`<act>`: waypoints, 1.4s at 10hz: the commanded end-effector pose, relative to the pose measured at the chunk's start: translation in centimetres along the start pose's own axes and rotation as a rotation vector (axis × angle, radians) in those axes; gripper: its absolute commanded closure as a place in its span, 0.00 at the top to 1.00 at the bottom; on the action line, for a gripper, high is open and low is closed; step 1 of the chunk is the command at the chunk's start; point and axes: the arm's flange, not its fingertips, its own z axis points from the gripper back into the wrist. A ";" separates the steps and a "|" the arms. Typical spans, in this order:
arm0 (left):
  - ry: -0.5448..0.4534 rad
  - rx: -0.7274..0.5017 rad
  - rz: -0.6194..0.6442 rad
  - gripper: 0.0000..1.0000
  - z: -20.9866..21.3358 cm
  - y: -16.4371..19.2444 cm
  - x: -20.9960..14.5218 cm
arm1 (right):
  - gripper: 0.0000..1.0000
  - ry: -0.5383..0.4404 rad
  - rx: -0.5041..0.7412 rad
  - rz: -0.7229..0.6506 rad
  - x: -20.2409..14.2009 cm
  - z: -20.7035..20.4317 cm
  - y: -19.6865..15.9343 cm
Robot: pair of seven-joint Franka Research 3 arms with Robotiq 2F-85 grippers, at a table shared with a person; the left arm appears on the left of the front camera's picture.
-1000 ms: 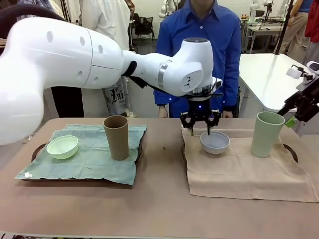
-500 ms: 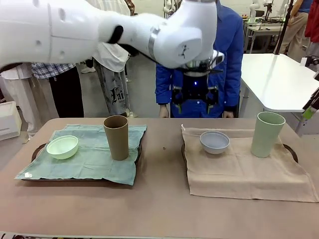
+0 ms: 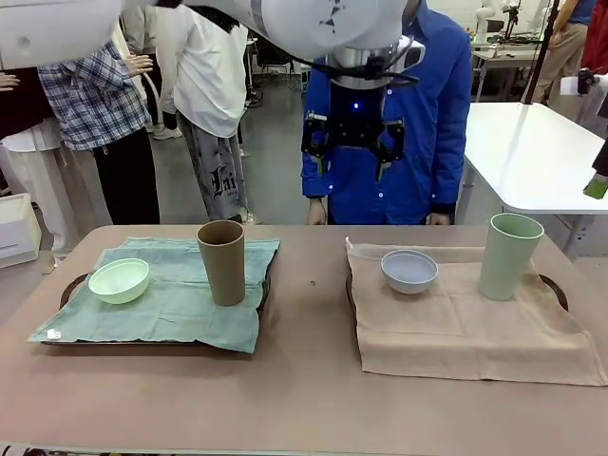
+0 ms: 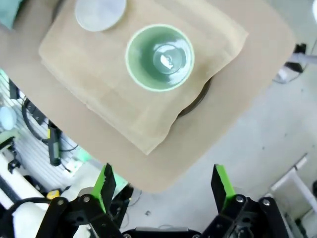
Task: Set up a tray with a mat and arrange the tableware.
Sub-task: Place the Picnic Bowl and Reusable plastic cup back onto the Handle tray in front of the human's position.
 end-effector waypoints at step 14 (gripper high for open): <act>0.037 -0.118 0.018 1.00 5.3 15.9 0.6 | 1.00 0.016 -0.024 -0.134 -2.5 2.6 -0.3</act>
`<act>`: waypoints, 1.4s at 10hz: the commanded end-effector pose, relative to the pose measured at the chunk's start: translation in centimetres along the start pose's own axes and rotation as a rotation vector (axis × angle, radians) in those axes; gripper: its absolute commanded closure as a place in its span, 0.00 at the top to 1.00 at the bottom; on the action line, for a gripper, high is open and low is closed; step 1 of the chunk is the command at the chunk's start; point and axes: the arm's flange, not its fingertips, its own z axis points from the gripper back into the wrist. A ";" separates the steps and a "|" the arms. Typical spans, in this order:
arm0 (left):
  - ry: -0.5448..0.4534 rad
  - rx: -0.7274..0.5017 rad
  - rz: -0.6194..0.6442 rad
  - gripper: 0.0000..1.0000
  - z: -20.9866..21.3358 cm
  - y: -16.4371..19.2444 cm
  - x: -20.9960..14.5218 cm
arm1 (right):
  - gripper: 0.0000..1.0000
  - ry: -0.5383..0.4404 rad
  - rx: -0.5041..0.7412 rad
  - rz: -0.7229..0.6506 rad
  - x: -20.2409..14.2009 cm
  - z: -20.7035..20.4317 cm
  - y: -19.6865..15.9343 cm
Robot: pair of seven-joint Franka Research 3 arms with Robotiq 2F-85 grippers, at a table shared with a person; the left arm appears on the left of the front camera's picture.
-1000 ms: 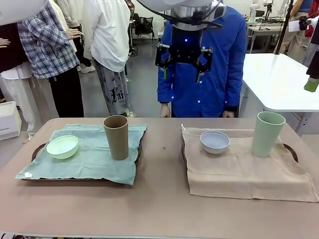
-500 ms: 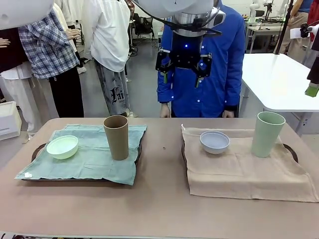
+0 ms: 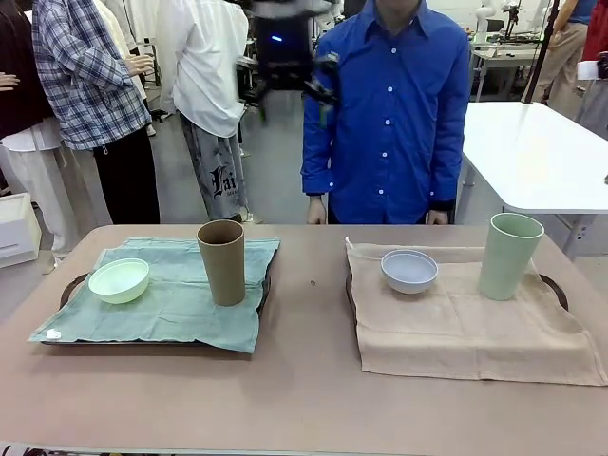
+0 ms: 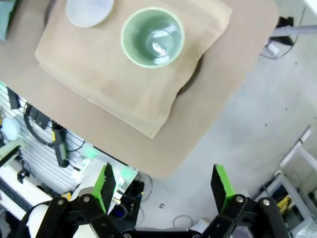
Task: Set up a tray with a mat and arrange the tableware.
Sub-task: Place the Picnic Bowl and Reusable plastic cup back onto the Handle tray in front of the human's position.
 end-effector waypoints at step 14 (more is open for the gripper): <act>-0.105 -0.787 0.503 1.00 -1.0 29.9 -15.2 | 1.00 -0.342 0.970 -0.277 -14.4 -0.4 -16.1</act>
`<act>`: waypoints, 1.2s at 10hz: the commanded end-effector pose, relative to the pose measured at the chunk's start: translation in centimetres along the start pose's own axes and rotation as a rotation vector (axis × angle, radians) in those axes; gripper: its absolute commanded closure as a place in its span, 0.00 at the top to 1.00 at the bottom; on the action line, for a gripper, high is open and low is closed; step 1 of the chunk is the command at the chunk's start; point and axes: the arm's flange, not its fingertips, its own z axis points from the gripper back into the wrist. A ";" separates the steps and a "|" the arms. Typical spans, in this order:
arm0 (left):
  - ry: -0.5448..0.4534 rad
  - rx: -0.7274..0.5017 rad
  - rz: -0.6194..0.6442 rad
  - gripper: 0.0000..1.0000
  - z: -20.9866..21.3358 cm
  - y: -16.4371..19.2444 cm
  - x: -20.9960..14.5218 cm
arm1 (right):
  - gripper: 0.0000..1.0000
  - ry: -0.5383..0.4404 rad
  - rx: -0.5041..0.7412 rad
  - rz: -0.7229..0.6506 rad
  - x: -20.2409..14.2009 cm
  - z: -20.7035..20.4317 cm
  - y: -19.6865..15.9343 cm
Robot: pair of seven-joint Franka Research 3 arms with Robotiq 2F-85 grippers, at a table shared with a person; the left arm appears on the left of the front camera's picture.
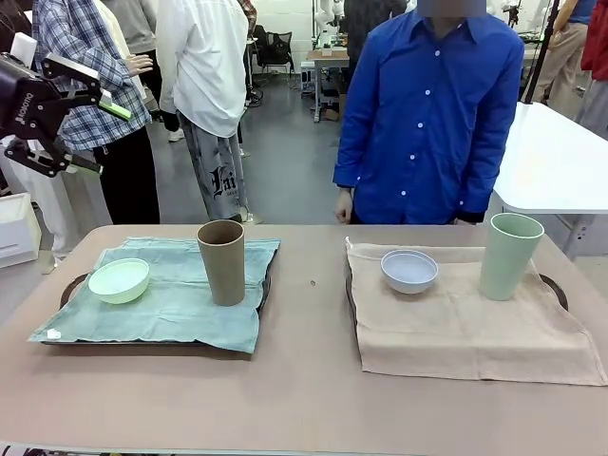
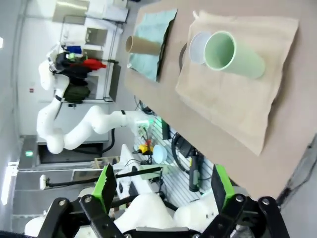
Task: Set up a tray with a mat and arrange the tableware.
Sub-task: Place the Picnic Bowl and Reusable plastic cup back onto the Handle tray in front of the human's position.
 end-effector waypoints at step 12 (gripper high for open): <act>0.154 -0.065 0.240 1.00 0.3 1.5 2.6 | 1.00 0.113 0.126 -0.108 -3.0 -1.6 -2.9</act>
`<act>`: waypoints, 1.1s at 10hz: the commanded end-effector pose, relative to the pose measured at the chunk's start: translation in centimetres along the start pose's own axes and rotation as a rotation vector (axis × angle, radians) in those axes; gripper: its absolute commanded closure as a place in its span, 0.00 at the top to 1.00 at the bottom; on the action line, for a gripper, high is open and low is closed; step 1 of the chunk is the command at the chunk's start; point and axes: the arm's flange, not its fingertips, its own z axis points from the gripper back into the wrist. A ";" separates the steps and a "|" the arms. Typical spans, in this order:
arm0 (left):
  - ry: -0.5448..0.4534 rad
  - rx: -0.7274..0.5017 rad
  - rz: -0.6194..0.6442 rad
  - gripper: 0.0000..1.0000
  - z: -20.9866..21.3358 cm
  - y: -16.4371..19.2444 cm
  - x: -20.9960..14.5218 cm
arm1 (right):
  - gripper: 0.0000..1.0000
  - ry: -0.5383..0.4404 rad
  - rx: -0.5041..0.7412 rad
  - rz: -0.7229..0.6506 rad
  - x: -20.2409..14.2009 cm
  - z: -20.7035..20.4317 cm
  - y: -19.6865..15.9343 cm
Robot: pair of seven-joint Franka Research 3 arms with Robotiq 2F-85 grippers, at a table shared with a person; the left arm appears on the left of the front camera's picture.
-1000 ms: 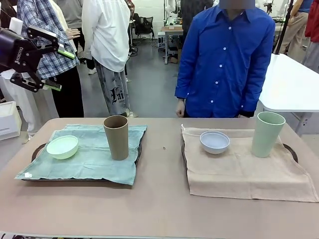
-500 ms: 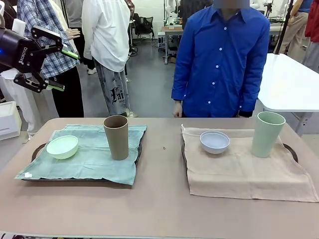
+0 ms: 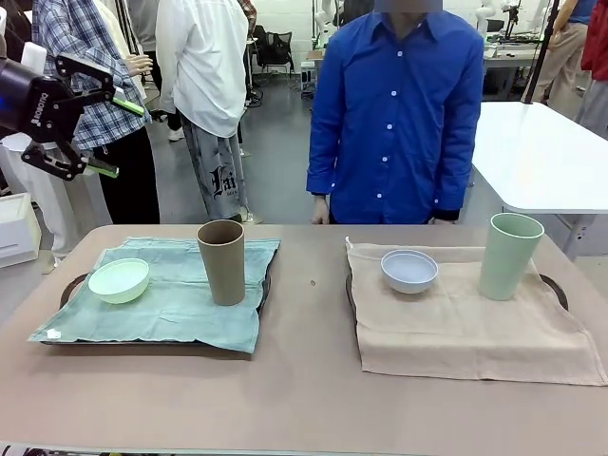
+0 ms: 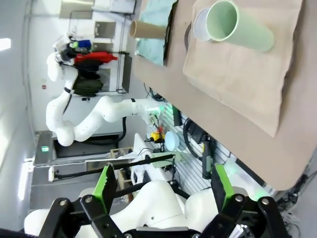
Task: Set up a tray with a mat and arrange the tableware.
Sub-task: Place the Picnic Bowl and Reusable plastic cup back onto the Handle tray in front of the human's position.
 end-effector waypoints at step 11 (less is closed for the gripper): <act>0.353 -0.106 0.241 1.00 8.3 5.4 5.1 | 1.00 0.083 0.196 -0.124 0.0 -7.6 -5.0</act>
